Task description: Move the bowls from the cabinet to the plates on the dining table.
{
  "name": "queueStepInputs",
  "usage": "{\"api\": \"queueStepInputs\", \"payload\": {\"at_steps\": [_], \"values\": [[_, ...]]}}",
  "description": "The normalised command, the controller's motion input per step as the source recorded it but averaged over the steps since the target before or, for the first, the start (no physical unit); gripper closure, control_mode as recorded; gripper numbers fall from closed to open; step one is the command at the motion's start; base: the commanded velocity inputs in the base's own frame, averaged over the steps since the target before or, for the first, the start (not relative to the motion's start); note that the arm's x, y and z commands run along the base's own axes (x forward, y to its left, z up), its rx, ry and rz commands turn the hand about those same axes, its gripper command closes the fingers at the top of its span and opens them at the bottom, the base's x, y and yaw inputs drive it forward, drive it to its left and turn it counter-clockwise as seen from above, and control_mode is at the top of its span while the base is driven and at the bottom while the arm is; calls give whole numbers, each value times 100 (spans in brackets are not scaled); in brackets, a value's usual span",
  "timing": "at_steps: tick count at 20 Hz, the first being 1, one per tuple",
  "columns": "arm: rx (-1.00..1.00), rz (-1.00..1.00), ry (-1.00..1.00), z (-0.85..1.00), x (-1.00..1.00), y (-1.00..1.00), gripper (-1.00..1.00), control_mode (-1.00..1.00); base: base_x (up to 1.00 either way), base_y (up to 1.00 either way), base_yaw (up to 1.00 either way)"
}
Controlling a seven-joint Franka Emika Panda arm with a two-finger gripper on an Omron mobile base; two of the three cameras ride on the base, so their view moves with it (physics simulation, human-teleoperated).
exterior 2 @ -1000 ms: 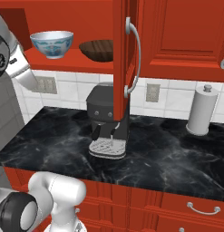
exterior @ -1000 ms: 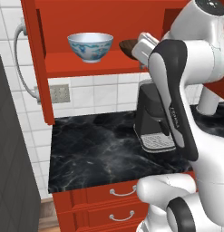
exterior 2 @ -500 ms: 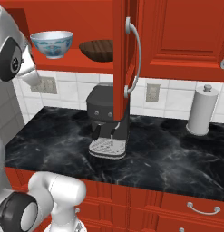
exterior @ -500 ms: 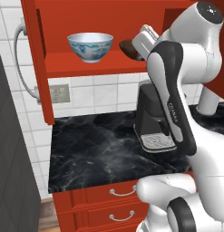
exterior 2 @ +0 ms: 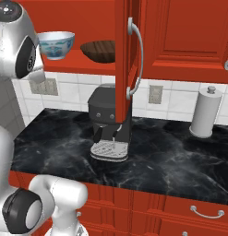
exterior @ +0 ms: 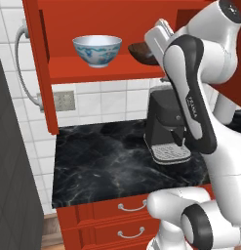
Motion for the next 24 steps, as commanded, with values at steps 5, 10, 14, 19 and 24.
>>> {"api": "queueStepInputs", "payload": {"at_steps": [5, 10, 14, 19, 24], "values": [[2, 9, 0, -7, 40, 0, -100, -100, 0, 0, 0], [7, 11, 0, 3, 23, 0, -100, -100, 0, 0, 0], [7, 9, 0, 11, 16, 1, -100, -100, 0, 0, 0], [1, 2, 0, 1, 34, 16, -100, -100, 0, 0, 0], [0, 0, 0, 1, 49, 22, -100, -100, 0, 0, 0]]}}
